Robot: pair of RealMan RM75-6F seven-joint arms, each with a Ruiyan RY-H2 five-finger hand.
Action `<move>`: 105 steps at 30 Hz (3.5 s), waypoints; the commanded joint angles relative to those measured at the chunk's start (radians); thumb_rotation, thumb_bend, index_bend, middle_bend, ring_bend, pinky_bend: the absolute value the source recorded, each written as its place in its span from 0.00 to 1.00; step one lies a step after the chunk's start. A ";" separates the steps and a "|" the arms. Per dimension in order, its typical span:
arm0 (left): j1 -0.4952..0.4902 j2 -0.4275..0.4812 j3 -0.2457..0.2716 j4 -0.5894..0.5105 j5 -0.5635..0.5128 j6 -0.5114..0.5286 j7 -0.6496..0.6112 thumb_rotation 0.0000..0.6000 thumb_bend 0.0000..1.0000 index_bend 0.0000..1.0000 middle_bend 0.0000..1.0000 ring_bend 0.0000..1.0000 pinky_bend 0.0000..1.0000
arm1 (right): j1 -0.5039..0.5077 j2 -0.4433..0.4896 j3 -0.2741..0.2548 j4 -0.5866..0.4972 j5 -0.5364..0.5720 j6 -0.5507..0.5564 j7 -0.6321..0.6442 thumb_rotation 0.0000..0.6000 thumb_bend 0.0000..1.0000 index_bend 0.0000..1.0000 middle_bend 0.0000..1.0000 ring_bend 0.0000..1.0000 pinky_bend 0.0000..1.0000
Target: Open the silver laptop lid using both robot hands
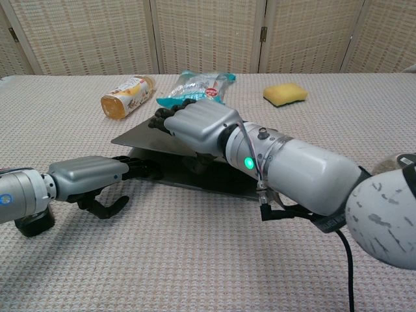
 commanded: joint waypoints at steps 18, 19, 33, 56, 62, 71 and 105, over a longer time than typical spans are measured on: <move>-0.019 -0.001 0.007 -0.027 -0.083 0.002 0.093 1.00 0.74 0.04 0.01 0.00 0.00 | 0.007 -0.028 -0.015 0.061 0.038 -0.005 -0.026 1.00 0.55 0.00 0.00 0.00 0.00; -0.020 -0.001 0.007 -0.027 -0.086 0.002 0.094 1.00 0.74 0.05 0.01 0.00 0.00 | 0.007 -0.030 -0.017 0.066 0.039 -0.005 -0.028 1.00 0.55 0.00 0.00 0.00 0.00; -0.025 0.000 0.015 -0.034 -0.106 0.016 0.112 1.00 0.74 0.05 0.01 0.00 0.00 | 0.004 -0.050 -0.009 0.132 0.039 0.017 -0.038 1.00 0.55 0.00 0.00 0.00 0.00; -0.026 0.006 0.027 -0.048 -0.102 0.045 0.129 1.00 0.74 0.07 0.02 0.00 0.00 | -0.006 0.150 0.120 -0.029 0.114 0.073 -0.017 1.00 0.55 0.00 0.00 0.00 0.00; -0.032 0.005 0.027 -0.053 -0.110 0.041 0.142 1.00 0.74 0.07 0.02 0.00 0.00 | 0.008 0.178 0.143 -0.019 0.152 0.058 0.000 1.00 0.55 0.00 0.00 0.00 0.00; -0.032 0.004 0.031 -0.055 -0.123 0.042 0.157 1.00 0.74 0.07 0.03 0.00 0.00 | 0.050 0.191 0.177 0.052 0.223 0.030 0.014 1.00 0.55 0.00 0.00 0.00 0.00; -0.037 0.013 0.038 -0.083 -0.139 0.053 0.206 1.00 0.74 0.07 0.03 0.00 0.00 | 0.209 0.162 0.240 0.381 0.475 -0.094 0.015 1.00 0.55 0.00 0.00 0.00 0.00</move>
